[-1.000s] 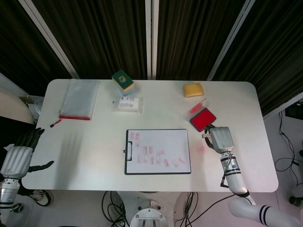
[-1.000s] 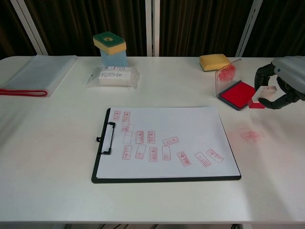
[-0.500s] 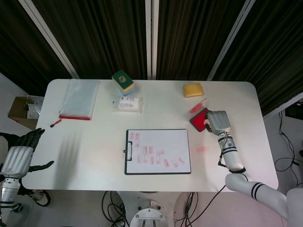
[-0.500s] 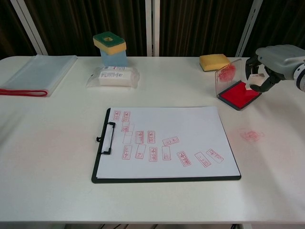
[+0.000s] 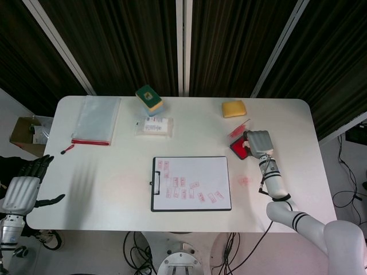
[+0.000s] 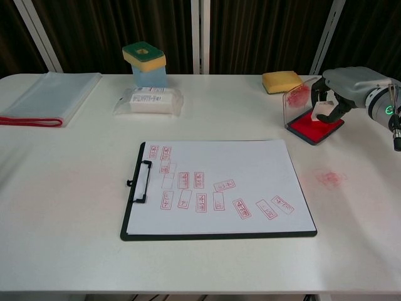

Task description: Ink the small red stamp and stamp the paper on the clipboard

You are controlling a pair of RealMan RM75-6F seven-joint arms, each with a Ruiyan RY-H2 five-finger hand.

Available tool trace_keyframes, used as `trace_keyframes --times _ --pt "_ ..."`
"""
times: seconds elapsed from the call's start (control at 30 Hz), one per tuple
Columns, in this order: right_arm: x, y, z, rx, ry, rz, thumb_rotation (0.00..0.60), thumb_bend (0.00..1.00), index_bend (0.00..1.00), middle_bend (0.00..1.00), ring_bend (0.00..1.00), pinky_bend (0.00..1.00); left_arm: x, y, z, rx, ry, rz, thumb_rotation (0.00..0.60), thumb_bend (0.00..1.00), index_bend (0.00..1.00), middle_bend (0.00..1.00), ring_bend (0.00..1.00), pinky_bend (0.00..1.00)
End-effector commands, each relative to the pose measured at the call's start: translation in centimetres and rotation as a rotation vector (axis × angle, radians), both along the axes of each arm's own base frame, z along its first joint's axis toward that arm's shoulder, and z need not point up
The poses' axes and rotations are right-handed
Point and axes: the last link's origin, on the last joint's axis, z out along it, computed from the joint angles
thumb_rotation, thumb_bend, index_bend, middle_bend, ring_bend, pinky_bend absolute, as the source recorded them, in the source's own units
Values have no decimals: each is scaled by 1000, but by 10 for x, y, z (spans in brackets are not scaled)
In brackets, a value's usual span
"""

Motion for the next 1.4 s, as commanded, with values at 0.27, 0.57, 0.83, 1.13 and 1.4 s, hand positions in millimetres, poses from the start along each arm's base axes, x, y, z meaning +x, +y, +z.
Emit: trace_keyframes --times 0.27,0.57,0.83,1.13,1.4 --pt "-6 -3 -10 14 -6 -18 600 357 663 560 807 926 -1 1 0 -2 2 6 432 90 45 57 99 180" --pt "-14 -2 -11 13 -8 -27 600 359 676 570 807 927 0 2 -1 -4 4 4 432 91 45 57 99 180" --pt "-3 -5 1 -31 -66 16 600 359 677 570 807 927 2 3 0 -1 4 -2 430 90 45 57 99 180" --pt "27 9 39 -79 -180 133 600 359 677 574 807 927 7 3 1 -1 5 -13 433 91 45 57 99 180" --pt "51 52 38 22 -174 243 600 359 679 582 807 927 9 3 -2 -5 1 -19 430 90 45 57 99 180"
